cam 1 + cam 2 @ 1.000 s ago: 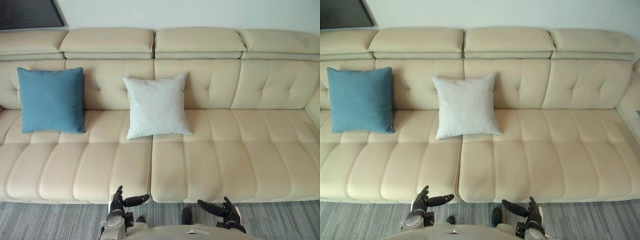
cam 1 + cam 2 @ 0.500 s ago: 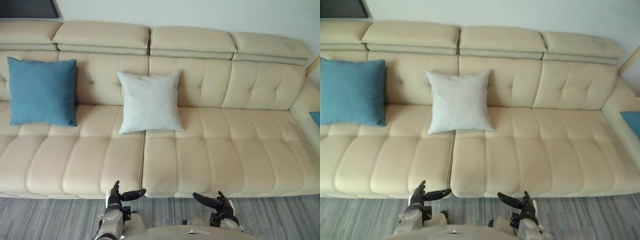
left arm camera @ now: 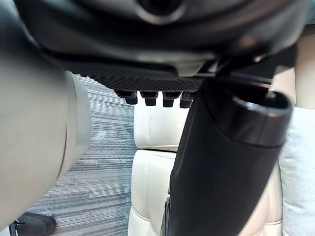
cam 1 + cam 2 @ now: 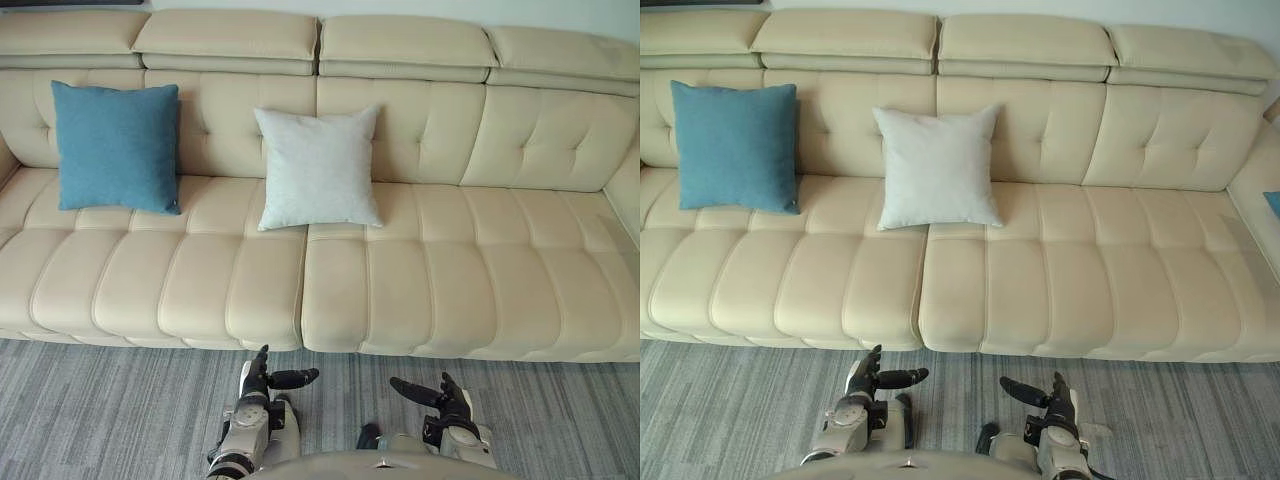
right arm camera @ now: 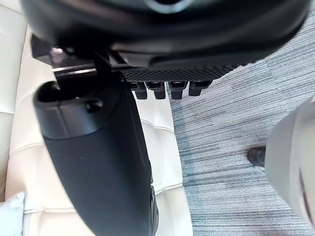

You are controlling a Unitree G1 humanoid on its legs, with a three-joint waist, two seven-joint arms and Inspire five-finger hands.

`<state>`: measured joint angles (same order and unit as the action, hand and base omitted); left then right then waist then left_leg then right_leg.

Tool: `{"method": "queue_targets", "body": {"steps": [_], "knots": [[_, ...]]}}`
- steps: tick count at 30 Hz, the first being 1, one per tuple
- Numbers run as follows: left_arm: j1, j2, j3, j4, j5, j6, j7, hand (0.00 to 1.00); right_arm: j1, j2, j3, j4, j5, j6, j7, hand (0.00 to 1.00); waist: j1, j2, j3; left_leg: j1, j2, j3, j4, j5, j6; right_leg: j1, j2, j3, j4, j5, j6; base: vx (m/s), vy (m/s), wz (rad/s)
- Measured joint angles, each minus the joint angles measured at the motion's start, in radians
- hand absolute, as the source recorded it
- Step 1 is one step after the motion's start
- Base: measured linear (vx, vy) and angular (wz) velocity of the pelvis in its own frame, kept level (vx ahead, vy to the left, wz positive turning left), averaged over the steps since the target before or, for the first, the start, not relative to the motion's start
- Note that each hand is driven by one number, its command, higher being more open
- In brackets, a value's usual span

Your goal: Pick up cushions and gather them together orderly.

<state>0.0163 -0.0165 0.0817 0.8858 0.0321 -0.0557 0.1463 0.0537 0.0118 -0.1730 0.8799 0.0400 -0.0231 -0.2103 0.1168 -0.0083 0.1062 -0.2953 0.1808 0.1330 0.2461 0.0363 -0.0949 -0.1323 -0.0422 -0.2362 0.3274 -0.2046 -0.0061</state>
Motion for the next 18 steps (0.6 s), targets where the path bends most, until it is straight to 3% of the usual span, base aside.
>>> {"method": "queue_targets", "body": {"steps": [1,3,5,7,8,11,15,18], "knots": [[-0.003,0.001,0.000,-0.001,0.001,0.000,0.000,1.00,0.002,0.003,-0.002,0.003,0.001,0.001,-0.002,1.00,-0.010,-0.002,0.004,-0.020,0.008,-0.003,0.031,-0.003,0.002,-0.009,-0.007,-0.020,-0.003,0.011,-0.006,-0.14,0.065,0.38],[-0.006,0.002,-0.009,-0.001,0.011,0.000,-0.001,1.00,0.005,0.003,-0.002,0.013,0.001,0.001,-0.009,1.00,-0.017,-0.009,0.007,-0.035,0.000,-0.014,0.136,-0.078,0.017,-0.023,-0.030,-0.035,0.006,0.025,-0.007,-0.09,0.091,0.25],[-0.007,0.004,-0.024,0.002,0.020,0.001,-0.003,1.00,0.004,-0.008,-0.003,0.026,0.001,0.001,-0.010,1.00,-0.018,-0.012,0.010,-0.012,-0.005,-0.064,0.253,-0.187,0.017,-0.040,-0.056,-0.018,0.015,0.044,0.022,-0.07,0.220,-0.04],[-0.007,0.002,-0.023,0.003,0.020,0.001,-0.002,1.00,0.001,-0.008,-0.003,0.029,0.001,0.001,-0.010,1.00,-0.018,-0.008,0.013,0.002,-0.007,-0.086,0.249,-0.214,0.005,-0.047,-0.057,-0.006,0.018,0.050,0.033,-0.08,0.206,-0.19],[-0.012,0.003,-0.022,0.005,0.019,0.003,-0.002,1.00,-0.002,-0.002,-0.005,0.033,0.001,0.002,-0.010,1.00,-0.020,-0.009,0.022,0.009,-0.018,-0.082,0.247,-0.243,0.015,-0.048,-0.062,0.021,0.014,0.060,0.050,-0.13,0.238,-0.32],[0.010,0.034,-0.022,0.011,0.019,0.004,0.011,1.00,0.028,0.049,-0.001,0.041,0.001,0.006,0.009,1.00,-0.027,-0.045,-0.011,0.056,-0.068,-0.031,0.178,-0.252,0.027,-0.023,-0.100,0.059,-0.056,0.098,0.087,-0.09,0.287,-0.34],[0.011,0.034,-0.026,0.035,0.019,0.004,0.014,1.00,0.037,0.051,-0.044,0.042,0.002,0.010,0.014,1.00,-0.041,-0.047,-0.032,0.067,-0.114,-0.030,0.139,-0.252,0.027,-0.021,-0.111,0.108,-0.123,0.130,0.090,0.00,0.107,-0.11],[0.012,0.042,-0.019,0.062,0.020,0.005,0.019,1.00,0.035,0.052,-0.077,0.041,0.005,0.010,0.013,1.00,-0.041,-0.032,-0.039,0.085,-0.102,0.009,0.140,-0.249,0.030,-0.021,-0.092,0.162,-0.155,0.167,0.099,0.07,0.045,-0.52]]}}
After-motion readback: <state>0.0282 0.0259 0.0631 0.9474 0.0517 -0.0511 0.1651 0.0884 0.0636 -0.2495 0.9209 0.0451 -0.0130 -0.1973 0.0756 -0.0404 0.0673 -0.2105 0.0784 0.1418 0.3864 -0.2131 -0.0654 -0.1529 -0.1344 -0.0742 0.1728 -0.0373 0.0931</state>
